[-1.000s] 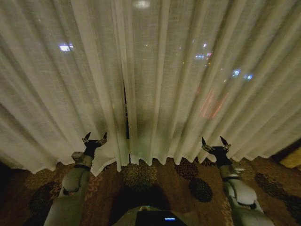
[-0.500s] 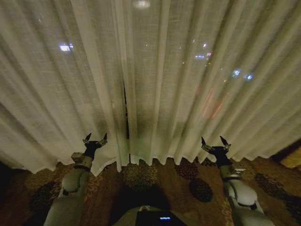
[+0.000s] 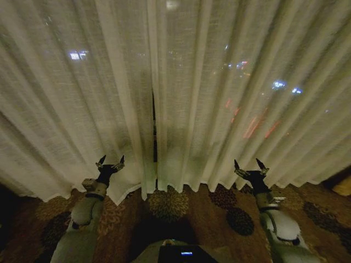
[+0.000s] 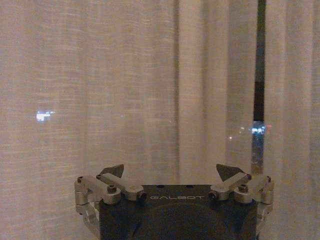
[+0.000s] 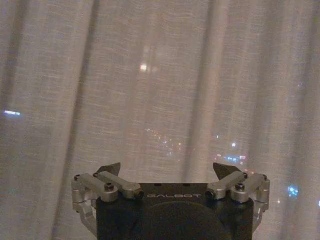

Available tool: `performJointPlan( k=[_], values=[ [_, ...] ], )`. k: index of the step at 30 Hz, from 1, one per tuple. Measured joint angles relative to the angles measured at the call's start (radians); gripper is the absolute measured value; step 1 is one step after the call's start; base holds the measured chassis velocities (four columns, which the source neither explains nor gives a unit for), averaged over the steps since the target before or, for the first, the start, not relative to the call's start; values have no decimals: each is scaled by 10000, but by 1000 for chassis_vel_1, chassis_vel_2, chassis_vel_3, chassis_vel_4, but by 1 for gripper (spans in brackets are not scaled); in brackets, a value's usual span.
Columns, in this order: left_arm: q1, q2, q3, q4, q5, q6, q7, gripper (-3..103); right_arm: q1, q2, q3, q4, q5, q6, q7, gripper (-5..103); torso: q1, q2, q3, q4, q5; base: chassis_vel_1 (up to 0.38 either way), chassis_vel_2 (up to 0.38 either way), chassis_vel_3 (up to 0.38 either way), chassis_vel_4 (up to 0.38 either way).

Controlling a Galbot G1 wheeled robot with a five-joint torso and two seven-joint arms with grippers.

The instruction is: Open the curtains by pulling them apart, changing their state from closed to fully open.

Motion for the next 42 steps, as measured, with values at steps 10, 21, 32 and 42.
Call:
performJointPlan(
  k=[10, 21, 32, 42],
  values=[
    [11, -7, 41, -12, 0, -2, 70, 100, -36, 5, 11, 11, -1, -2, 10, 100, -1, 0, 0, -2, 4, 121, 105, -114, -96],
    [12, -23, 37, 17, 3, -2, 116, 100, -8, 54, -74, -15, -36, -2, 8, 100, -1, 0, 0, -1, 2, 114, 120, -112, -118],
    [8, -105, 92, 37, 22, -3, 159, 100, 4, 36, -73, 15, -60, -2, 6, 100, -1, 0, 0, -1, 3, 110, 117, -122, -117],
    [-21, -119, 181, 34, 49, 25, 190, 100, -10, 90, -109, -20, -36, 18, -6, 100, -1, 0, 0, -2, 4, 125, 111, -125, -114]
  ],
)
